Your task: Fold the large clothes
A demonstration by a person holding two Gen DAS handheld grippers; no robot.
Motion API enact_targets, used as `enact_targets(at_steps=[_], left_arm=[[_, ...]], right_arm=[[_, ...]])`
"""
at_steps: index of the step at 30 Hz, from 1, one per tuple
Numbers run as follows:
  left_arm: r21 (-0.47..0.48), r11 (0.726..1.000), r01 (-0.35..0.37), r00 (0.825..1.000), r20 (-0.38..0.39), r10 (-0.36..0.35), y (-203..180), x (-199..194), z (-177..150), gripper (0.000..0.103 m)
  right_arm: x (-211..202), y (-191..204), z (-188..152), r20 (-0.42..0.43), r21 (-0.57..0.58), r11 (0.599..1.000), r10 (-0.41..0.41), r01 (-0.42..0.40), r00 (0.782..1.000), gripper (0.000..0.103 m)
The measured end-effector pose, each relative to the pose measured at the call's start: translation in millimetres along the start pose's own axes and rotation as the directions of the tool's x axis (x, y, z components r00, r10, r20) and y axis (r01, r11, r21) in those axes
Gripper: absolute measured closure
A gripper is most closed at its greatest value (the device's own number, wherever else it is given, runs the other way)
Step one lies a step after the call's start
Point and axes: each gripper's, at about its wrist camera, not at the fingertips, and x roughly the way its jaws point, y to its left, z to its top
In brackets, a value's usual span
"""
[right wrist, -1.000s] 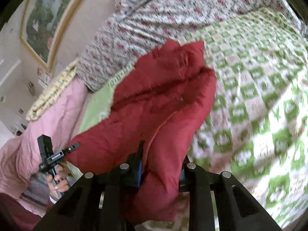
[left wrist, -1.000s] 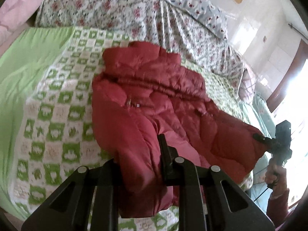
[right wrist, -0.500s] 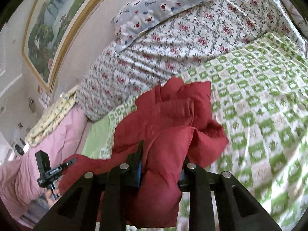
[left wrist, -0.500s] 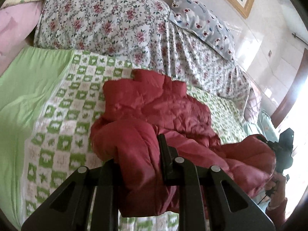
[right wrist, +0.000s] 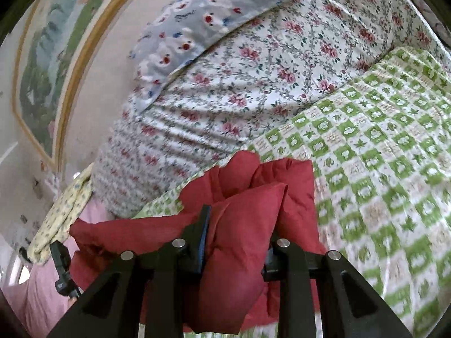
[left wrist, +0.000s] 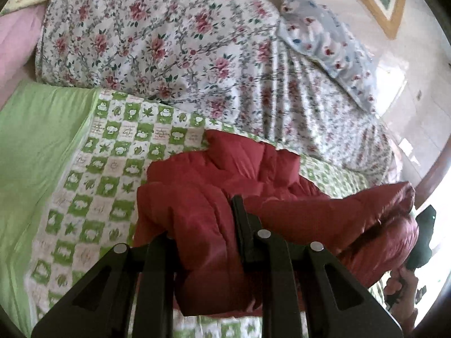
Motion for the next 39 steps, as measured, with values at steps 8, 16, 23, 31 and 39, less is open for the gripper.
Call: enact_targets(at_steps=[8,16,23,31,39], left_arm=[[-0.030,0.998,-0.047,0.998,-0.044,0.045,12.6,69.5,23.0,0.083],[-0.031,0.995,-0.097,0.992,-0.086,0.094,22.7,133.5,31.0,0.082],[-0.059,0.994,-0.088,0.988,-0.132,0.080,34.4,166.1,39.9,0.082],[-0.002,0.999,-0.041,0.995,-0.092,0.041,28.6,131.9,40.7,0.078],[0.025,0.999,-0.023,1.000,-0.002,0.023,20.6,77.9,27.5,0.063]], right_arm=[[62.3,-39.2,20.9,-0.025,0.119,0.991,-0.064,0.066,0.998,0.073],[118.7,-63.0,31.8,-0.046,0.161,0.979,-0.121,0.127,0.992,0.072],[144.7,-76.6,35.2,-0.025,0.157,0.978,-0.136,0.138,0.990,0.071],[159.1,-86.0,38.5,-0.002,0.182,0.971,-0.157,0.155,0.988,0.071],[161.3,-84.1,37.0,-0.004,0.160,0.973,-0.168,0.167,0.986,0.071]])
